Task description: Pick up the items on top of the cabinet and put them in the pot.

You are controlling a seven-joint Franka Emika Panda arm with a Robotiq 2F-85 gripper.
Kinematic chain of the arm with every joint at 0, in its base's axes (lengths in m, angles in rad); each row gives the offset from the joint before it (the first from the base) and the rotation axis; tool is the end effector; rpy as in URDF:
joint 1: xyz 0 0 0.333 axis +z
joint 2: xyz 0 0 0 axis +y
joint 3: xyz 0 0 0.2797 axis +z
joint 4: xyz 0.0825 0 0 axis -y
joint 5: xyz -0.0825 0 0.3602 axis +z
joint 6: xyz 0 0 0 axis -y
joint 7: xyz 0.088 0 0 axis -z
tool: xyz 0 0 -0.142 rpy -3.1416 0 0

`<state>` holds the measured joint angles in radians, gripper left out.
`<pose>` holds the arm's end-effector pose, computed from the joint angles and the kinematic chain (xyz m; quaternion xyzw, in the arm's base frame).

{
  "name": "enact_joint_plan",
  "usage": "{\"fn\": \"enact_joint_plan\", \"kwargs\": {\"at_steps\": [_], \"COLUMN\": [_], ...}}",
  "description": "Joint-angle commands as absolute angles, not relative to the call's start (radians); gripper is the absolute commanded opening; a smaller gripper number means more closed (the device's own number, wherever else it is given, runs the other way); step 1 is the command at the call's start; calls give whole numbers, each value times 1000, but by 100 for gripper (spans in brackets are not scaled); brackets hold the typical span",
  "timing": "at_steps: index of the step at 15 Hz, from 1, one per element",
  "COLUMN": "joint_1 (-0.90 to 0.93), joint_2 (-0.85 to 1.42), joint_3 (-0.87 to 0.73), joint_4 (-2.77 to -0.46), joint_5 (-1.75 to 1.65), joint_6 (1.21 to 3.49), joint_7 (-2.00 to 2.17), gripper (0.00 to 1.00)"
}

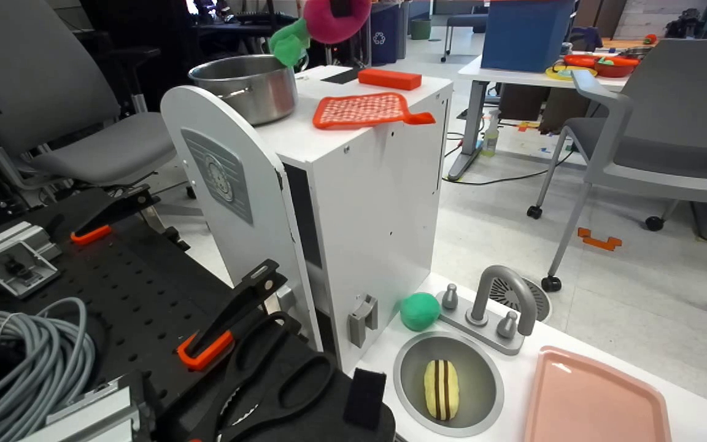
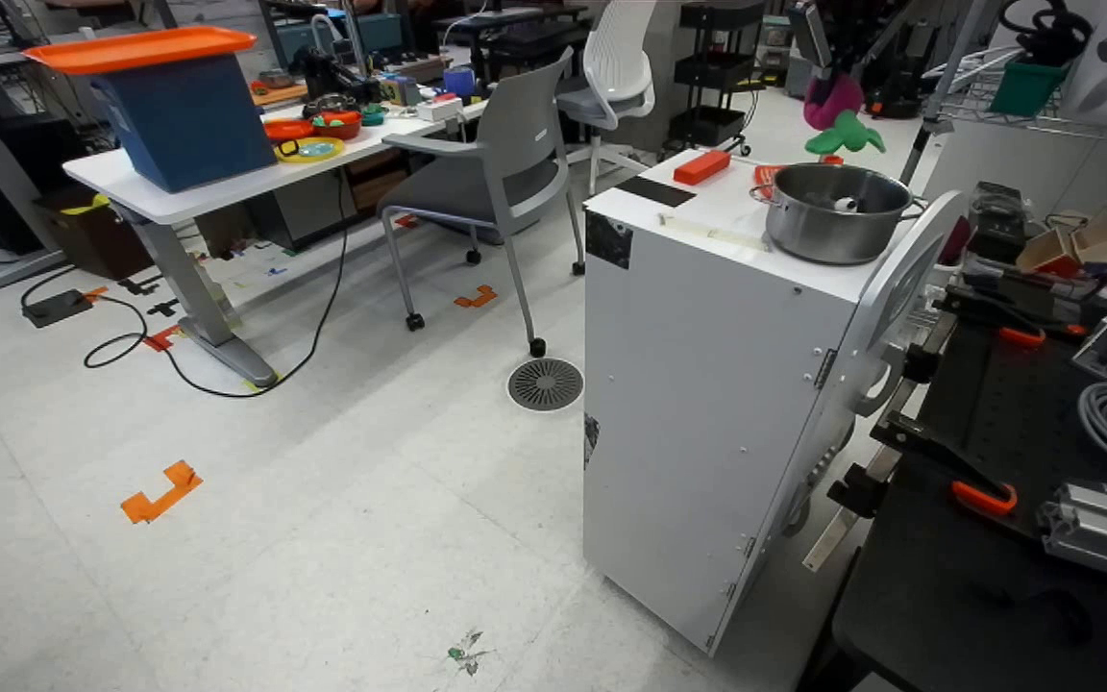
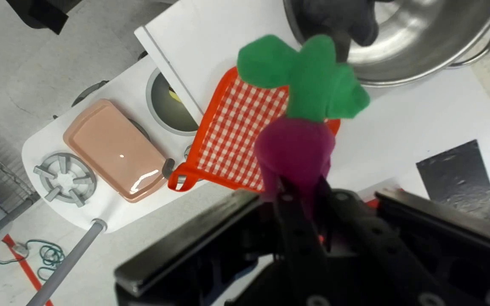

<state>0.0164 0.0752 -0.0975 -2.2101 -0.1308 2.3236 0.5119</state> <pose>0.5209 -0.0482 0.2940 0.9668 -0.2494 0.0298 0.0469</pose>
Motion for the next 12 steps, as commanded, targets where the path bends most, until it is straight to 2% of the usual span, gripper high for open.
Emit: {"fn": "enact_joint_plan", "kwargs": {"at_steps": [1,7,12], "joint_1": [9,2,12], "joint_2": [-17,-65,-76], "joint_3": [-69,-42,-27], "joint_4": [-2272,-2311,-2328], "joint_5": [-136,-119,20], "joint_6": [2299,2305,2322], "joint_7": [480,446,258], "gripper": [3,3,3]}}
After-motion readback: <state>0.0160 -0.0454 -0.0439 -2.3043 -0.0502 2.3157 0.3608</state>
